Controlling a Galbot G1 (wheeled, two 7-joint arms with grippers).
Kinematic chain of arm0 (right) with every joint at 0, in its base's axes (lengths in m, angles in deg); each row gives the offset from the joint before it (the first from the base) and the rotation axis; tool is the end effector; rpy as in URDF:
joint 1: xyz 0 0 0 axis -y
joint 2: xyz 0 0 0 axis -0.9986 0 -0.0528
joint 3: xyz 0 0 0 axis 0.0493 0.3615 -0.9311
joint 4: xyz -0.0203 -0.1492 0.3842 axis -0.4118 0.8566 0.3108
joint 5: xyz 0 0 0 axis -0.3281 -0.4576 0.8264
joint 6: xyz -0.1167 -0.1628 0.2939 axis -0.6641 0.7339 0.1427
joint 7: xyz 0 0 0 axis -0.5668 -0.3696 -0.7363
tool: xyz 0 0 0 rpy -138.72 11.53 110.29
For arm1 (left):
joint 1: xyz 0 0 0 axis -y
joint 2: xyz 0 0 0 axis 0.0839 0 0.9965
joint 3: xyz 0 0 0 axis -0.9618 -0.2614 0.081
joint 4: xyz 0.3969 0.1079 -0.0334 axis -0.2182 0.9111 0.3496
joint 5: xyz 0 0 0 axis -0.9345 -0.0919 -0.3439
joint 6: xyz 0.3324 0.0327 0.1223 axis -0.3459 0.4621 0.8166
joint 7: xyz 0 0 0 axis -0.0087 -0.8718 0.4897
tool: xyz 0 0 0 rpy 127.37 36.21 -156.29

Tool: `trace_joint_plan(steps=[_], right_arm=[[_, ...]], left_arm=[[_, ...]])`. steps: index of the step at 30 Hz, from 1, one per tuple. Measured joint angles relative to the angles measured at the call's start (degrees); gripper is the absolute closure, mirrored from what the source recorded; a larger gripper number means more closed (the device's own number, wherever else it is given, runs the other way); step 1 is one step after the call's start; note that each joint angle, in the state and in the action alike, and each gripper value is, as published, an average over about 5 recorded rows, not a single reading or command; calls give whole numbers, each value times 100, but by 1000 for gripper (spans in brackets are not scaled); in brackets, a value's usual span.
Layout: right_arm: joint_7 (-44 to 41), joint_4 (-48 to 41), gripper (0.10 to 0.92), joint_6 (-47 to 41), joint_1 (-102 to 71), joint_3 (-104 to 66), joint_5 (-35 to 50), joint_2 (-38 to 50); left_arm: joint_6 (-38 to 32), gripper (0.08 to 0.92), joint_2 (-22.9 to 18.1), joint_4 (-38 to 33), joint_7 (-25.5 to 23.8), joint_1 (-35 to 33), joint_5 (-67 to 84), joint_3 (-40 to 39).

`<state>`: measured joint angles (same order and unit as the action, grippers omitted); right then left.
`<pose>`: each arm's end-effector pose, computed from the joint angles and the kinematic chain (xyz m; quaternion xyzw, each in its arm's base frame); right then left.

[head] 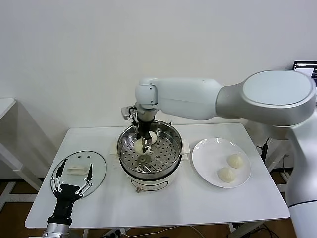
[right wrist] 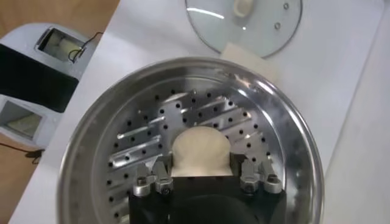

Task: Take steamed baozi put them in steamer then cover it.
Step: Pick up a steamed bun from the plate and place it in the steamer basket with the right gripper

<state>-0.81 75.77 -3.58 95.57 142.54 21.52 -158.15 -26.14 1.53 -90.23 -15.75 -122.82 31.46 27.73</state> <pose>0.6205 0.2554 -0.0552 0.6321 -0.4190 0.5725 0.3115 0.1092 0.1174 -0.3730 0.0074 0.9716 0.2082 0.1127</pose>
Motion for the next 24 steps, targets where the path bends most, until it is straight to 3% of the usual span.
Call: trace_joint_plan(steps=[6, 15, 24], right_arm=[[58, -167, 355, -10, -161, 30, -44, -181], [168, -280, 214, -10, -370, 17, -131, -234], [133, -14, 203, 45, -275, -157, -304, 89]], left_arm=[[-8, 177, -7, 3, 4, 1, 1, 11], [-23, 177, -14, -4, 23, -4, 20, 44], [-4, 177, -2, -66, 63, -9, 53, 72]])
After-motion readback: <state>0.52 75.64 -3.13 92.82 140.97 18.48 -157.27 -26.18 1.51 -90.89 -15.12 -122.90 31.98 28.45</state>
